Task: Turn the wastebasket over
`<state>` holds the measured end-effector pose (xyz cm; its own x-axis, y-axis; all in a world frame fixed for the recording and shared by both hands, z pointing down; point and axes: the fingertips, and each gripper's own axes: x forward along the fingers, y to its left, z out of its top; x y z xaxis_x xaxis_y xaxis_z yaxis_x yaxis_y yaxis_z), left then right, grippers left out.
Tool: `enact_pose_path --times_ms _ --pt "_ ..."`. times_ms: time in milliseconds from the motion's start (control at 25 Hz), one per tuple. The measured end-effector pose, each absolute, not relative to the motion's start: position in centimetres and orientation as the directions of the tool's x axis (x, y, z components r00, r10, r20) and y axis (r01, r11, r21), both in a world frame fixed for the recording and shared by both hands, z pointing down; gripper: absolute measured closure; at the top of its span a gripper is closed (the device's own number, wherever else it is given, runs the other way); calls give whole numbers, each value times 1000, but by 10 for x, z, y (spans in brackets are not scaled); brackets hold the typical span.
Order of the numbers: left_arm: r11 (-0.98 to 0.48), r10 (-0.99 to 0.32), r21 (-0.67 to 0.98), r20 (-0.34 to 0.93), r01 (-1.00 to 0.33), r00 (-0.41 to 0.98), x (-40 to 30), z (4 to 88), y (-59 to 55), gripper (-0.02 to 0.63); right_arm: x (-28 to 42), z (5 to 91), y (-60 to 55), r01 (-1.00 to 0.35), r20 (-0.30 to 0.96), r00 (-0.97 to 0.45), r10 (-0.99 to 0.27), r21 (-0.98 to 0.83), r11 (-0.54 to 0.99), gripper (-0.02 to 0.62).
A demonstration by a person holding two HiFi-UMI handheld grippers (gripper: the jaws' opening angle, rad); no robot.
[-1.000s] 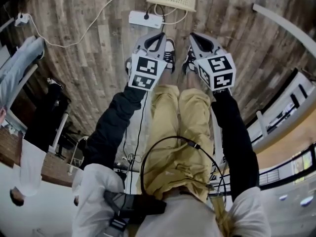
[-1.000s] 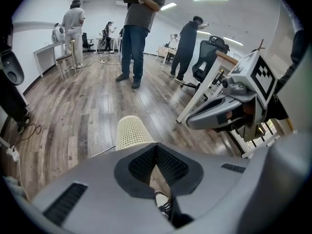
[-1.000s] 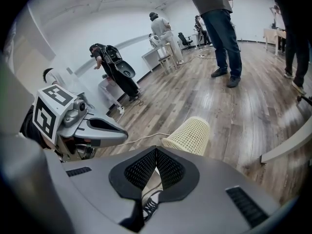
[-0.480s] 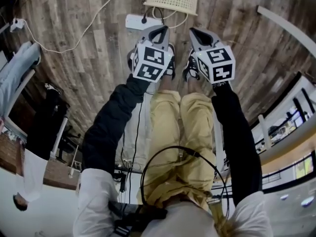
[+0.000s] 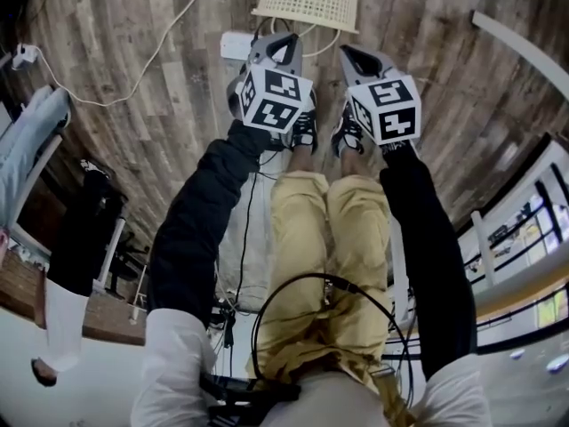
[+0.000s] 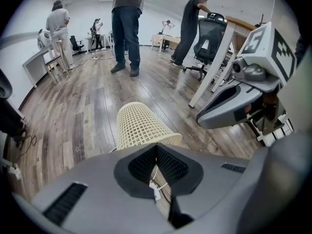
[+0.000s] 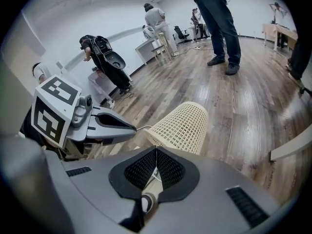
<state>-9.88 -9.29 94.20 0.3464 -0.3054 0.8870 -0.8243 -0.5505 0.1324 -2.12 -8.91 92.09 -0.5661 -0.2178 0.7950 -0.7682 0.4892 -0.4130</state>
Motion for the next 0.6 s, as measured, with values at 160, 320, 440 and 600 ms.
enact_pose_path --times_ms 160,320,440,600 --pt "-531 -296 142 893 -835 340 -97 956 -103 603 -23 935 -100 -781 806 -551 -218 -404 476 574" --pt "-497 -285 168 895 -852 342 -94 964 -119 603 -23 949 -114 -791 822 -532 -205 -396 466 574" --pt "-499 -273 179 896 -848 349 -90 970 -128 603 -22 954 -124 -795 825 -527 -202 -395 461 574" --pt "-535 -231 197 901 -821 367 -83 974 -129 591 -16 955 -131 -796 825 -526 -208 -391 462 574"
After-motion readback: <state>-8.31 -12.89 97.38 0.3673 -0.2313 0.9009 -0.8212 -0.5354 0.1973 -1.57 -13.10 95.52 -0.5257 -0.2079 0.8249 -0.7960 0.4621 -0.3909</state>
